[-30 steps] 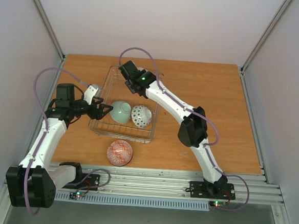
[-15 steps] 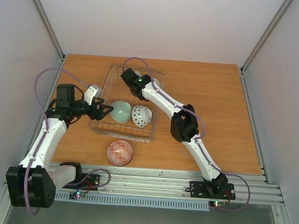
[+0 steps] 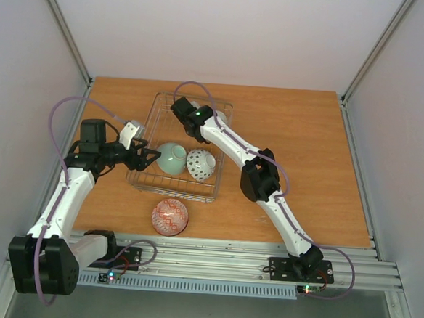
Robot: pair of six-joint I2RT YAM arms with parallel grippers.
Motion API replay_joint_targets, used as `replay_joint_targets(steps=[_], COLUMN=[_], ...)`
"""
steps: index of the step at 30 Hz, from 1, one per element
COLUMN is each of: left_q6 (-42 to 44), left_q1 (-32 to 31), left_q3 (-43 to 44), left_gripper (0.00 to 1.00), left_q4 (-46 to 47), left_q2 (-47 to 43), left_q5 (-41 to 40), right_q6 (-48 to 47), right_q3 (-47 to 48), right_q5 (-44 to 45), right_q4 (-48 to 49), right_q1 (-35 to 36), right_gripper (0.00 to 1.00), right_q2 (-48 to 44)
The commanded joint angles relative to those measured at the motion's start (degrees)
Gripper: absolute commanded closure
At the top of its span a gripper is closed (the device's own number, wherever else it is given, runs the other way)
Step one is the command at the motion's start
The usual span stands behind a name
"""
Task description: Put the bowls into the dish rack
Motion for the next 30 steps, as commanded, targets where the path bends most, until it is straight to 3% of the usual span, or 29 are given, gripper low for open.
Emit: replay_joint_targets(steps=[1,4,7,18,24,30], left_q6=[0.57,0.65,0.73,0.87,0.96,1.48], left_q1=[0.04,0.04,0.05,0.02,0.02,0.05], left_q3=[-0.51,-0.52,-0.54,-0.51,-0.49,-0.54], left_gripper=[0.21,0.21,0.21,0.21,0.21,0.21], left_q4=[1.76,1.71,1.68,1.51,1.37,0.87], left_q2=[-0.13,-0.17,-0.16,-0.55,-0.87,-0.87], left_q5=[0.83,0.91,0.86,0.88,1.06,1.94], right_q6=[2.26,2.87,3.45,6.83,9.74,14.10], right_q3=[1.23,1.14,0.62,-8.67,-24.36,-43.17], right_q5=[-2.17,-4.04,-6.07,-17.44,-20.72,-31.25], right_q4=[-1.86,-1.58,-1.22,4.60,14.49,23.69], right_q1=[-0.84,-0.84,-0.85,-0.84,-0.88,-0.77], right_gripper=[0.23,0.07,0.02,0.01,0.01,0.08], right_q2=[1.11,0.40,-0.39,-12.77,-26.96,-43.76])
